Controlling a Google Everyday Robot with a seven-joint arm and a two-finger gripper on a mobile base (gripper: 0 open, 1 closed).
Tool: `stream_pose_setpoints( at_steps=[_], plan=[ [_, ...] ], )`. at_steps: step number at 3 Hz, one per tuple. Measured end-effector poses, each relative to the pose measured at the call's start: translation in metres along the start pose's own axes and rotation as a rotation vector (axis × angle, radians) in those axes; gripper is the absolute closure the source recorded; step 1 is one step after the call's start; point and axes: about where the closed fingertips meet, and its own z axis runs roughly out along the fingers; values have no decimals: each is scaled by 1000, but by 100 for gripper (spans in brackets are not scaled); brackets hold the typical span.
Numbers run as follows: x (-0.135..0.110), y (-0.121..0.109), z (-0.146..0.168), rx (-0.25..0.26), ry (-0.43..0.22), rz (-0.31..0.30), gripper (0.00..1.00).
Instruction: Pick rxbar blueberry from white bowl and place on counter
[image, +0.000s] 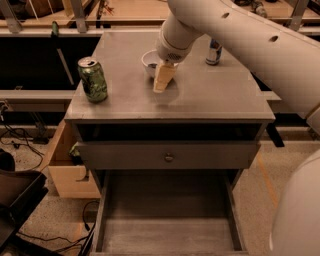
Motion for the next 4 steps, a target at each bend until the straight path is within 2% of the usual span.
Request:
stream_pose_setpoints(
  at_steps=[1,2,4],
  plan=[
    [2,-5,1,-2,18,-23,0],
    [4,-12,3,0,30,-34,0],
    [11,-26,17,-6,64,-34,12]
  ],
)
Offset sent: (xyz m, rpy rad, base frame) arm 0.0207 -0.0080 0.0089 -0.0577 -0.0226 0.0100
